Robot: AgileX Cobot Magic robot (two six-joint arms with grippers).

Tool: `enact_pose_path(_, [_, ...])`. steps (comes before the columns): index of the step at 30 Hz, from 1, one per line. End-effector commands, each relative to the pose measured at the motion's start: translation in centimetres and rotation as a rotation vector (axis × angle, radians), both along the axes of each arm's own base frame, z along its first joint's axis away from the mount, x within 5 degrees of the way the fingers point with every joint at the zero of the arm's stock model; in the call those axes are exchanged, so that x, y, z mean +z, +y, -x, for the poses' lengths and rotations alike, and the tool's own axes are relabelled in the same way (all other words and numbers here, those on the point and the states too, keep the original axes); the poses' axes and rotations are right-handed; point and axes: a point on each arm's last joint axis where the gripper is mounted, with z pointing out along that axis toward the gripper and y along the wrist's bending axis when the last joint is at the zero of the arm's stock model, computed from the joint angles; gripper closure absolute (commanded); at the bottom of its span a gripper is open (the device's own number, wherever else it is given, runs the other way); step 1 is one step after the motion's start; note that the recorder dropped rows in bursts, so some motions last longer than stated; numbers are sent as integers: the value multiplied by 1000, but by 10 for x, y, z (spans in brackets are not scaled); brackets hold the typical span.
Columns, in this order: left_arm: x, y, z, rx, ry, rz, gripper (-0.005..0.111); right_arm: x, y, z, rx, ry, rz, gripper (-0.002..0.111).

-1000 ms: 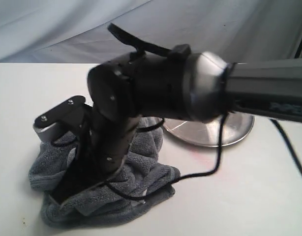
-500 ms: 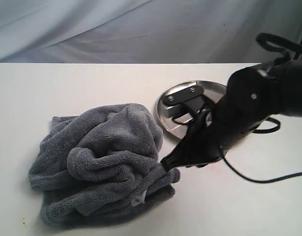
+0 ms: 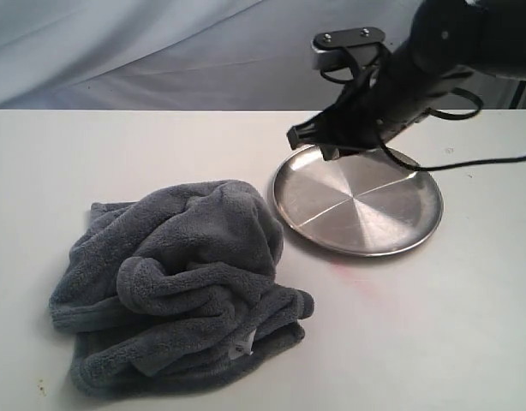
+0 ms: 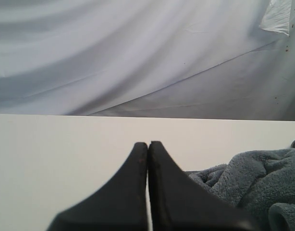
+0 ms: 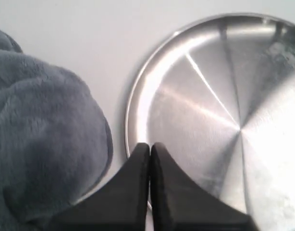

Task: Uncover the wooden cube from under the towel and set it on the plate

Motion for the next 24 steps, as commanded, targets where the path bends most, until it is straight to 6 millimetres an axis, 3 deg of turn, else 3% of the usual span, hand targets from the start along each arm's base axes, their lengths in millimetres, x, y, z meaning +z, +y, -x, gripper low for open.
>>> enact_pose_path(1, [-1,0,0,-1,1,2,105,3,27,-25,38,45,-24,108])
enact_pose_path(4, [-1,0,0,-1,1,2,105,8,52,-30,98,66,-56,108])
enact_pose_path(8, [-1,0,0,-1,1,2,105,14,88,-20,184,49,-66,108])
enact_pose_path(16, [-1,0,0,-1,1,2,105,15,148,21,339,15,-79,108])
enact_pose_path(24, [-1,0,0,-1,1,2,105,12,184,64,472,68,-44,108])
